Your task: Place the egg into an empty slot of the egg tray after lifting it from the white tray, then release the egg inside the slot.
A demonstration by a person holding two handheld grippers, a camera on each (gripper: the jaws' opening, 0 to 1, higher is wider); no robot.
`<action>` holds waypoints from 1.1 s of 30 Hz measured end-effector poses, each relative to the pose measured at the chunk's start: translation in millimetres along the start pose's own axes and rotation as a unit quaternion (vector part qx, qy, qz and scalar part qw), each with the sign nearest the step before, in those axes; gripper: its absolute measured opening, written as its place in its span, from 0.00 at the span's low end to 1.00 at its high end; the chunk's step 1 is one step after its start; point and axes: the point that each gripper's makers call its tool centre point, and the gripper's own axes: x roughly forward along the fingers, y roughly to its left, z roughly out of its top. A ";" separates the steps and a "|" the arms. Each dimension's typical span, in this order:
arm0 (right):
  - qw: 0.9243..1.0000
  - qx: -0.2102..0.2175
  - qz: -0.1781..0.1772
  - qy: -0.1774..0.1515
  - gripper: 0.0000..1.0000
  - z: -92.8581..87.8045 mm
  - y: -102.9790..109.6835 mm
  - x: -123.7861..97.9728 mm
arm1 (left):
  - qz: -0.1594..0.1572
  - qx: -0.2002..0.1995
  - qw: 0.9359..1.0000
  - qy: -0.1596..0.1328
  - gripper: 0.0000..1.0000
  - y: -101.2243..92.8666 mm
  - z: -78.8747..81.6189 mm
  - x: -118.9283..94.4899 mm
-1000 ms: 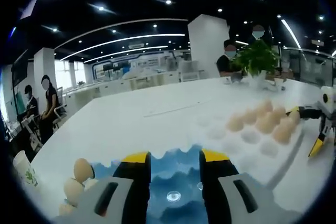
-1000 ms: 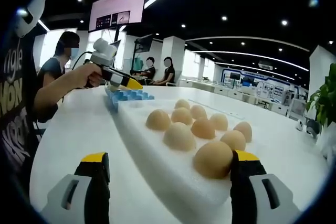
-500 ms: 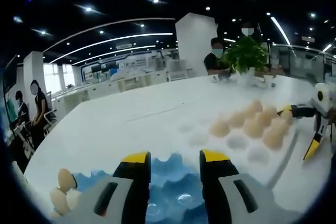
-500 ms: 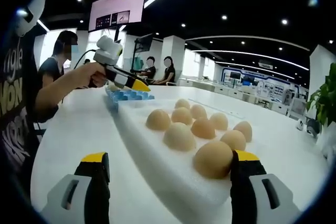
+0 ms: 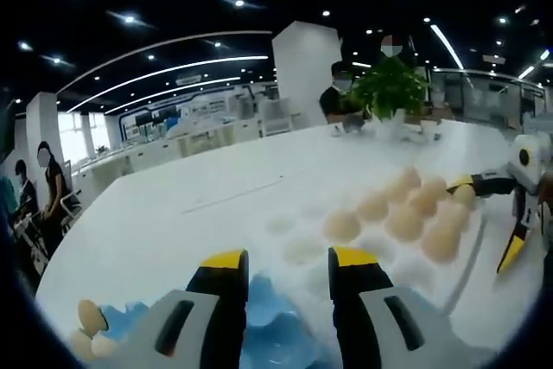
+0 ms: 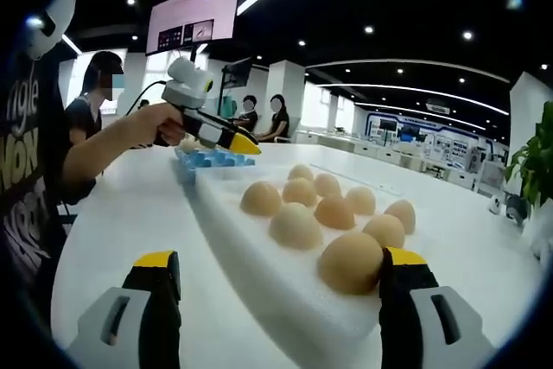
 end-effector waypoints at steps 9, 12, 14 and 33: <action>1.000 0.018 0.003 -0.008 1.00 3.5 -0.6 -1.4 | -0.026 0.007 1.000 0.005 0.37 -20.9 2.2 12.3; 1.000 0.018 0.003 -0.008 1.00 3.4 -0.5 -1.2 | -0.033 0.011 0.999 0.009 0.37 -27.5 1.3 16.3; 1.000 0.017 0.003 -0.007 1.00 3.3 -0.5 -1.2 | -0.037 0.012 0.999 0.011 0.37 -30.0 1.0 17.8; 1.000 0.026 0.008 -0.013 0.99 5.8 -1.4 -1.6 | -0.062 0.015 0.998 0.022 0.37 -51.5 -1.8 41.3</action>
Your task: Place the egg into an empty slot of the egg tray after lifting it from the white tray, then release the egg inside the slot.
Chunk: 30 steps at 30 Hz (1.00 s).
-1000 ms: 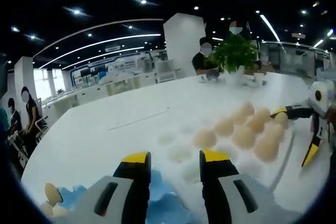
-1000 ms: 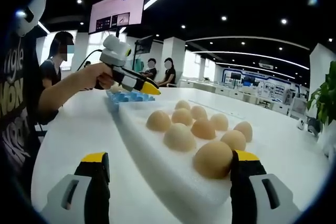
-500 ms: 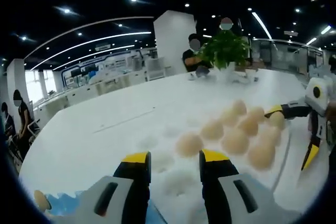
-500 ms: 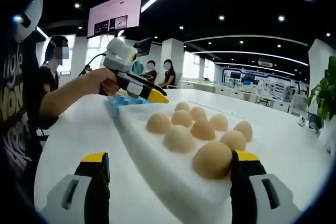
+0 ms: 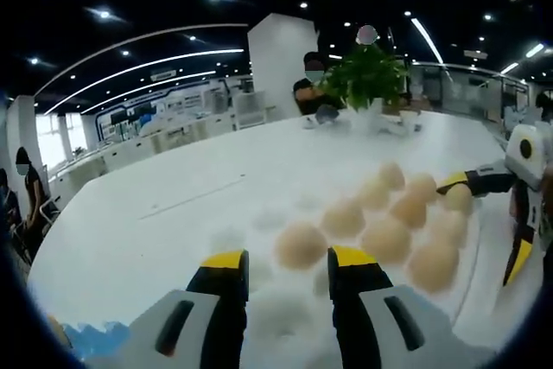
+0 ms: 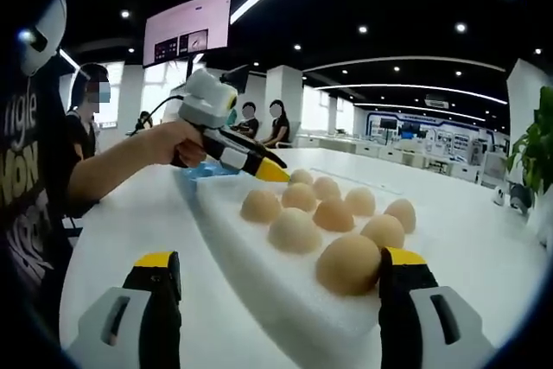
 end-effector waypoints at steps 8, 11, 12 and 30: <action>1.000 0.001 0.001 0.001 0.99 0.1 -0.5 0.6 | -0.003 0.004 1.000 0.009 0.37 0.2 -1.2 8.6; 1.000 0.002 0.001 0.002 0.99 0.0 -0.7 0.8 | -0.004 0.005 1.000 0.013 0.37 0.0 -2.6 11.4; 1.000 0.002 0.002 0.003 0.99 -0.1 -0.7 0.8 | -0.004 0.006 1.000 0.014 0.37 -0.2 -3.1 12.2; 1.000 0.002 0.006 0.019 1.00 -2.4 -1.2 1.1 | -0.012 0.012 1.000 0.018 0.36 -1.4 -0.4 23.3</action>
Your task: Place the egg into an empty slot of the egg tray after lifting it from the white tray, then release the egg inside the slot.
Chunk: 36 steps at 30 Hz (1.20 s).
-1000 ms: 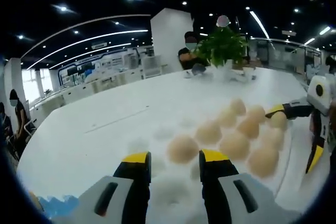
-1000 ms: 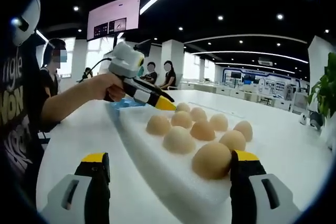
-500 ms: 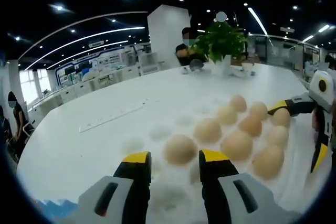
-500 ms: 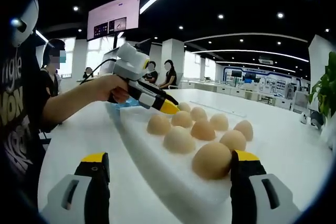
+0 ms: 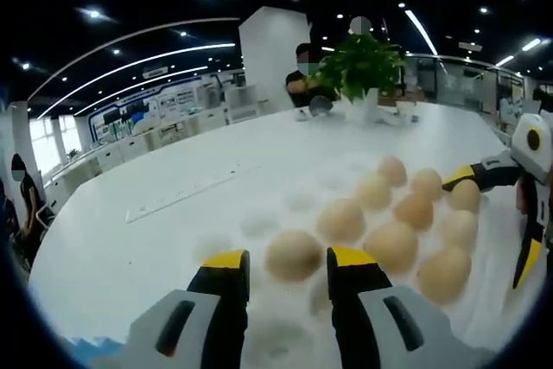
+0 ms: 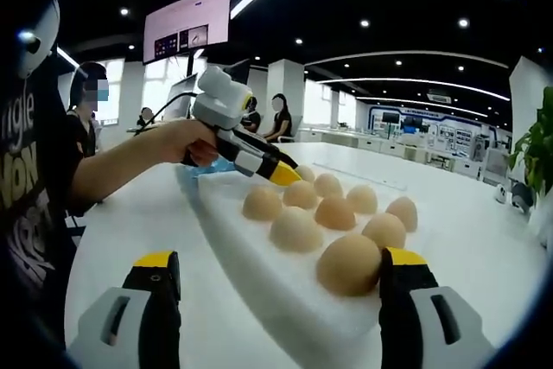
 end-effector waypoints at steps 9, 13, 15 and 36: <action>1.000 0.007 0.001 0.007 0.99 1.3 0.0 -0.3 | -0.004 -0.002 1.000 0.000 0.35 -0.3 1.0 3.6; 1.000 0.007 0.002 0.011 0.99 1.5 0.4 -0.3 | -0.005 -0.001 1.000 0.002 0.35 -0.7 1.5 4.4; 1.000 0.008 0.003 0.014 0.99 1.7 0.6 -0.3 | -0.005 -0.002 1.000 0.002 0.35 -0.8 1.6 4.7; 0.998 0.017 0.010 0.052 0.97 1.1 0.0 -0.7 | -0.015 -0.006 1.000 0.005 0.30 -6.6 1.8 6.1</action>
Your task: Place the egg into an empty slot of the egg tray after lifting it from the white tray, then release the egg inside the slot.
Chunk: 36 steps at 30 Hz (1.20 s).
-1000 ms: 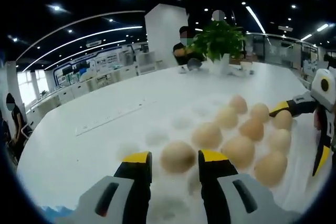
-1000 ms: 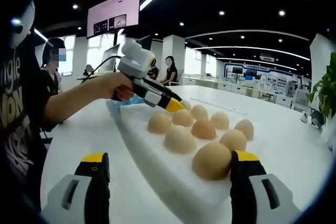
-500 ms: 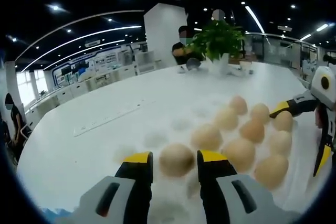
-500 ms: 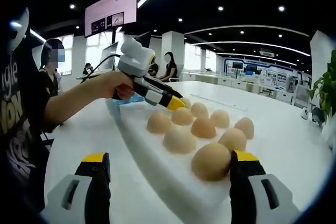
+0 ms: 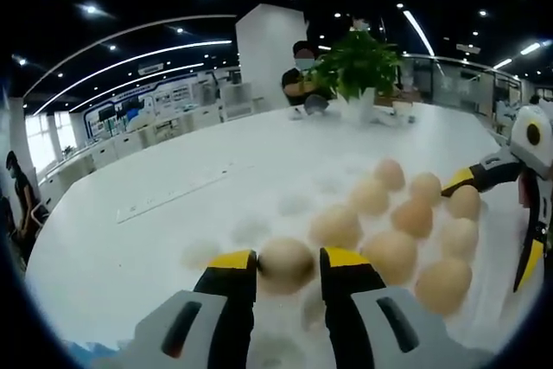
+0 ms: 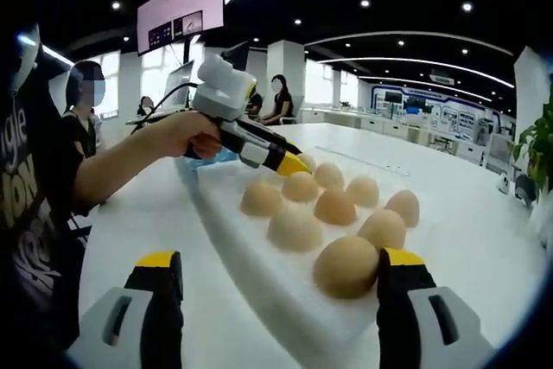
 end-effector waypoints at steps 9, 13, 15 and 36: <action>1.000 -0.002 -0.004 -0.005 0.96 0.1 0.2 -0.8 | -0.003 -0.014 1.000 -0.010 0.30 0.2 -1.0 0.3; 1.000 -0.006 -0.005 -0.003 0.95 0.2 0.0 -0.8 | -0.002 -0.020 1.000 -0.009 0.29 0.6 -1.0 0.7; 1.000 0.005 -0.011 -0.007 0.95 2.0 -0.8 -0.7 | 0.002 -0.019 1.000 -0.008 0.28 0.8 -0.9 0.6; 0.997 -0.029 -0.070 0.023 1.00 -6.9 -25.3 7.6 | 0.003 -0.014 1.000 -0.015 0.27 0.1 -1.4 -1.0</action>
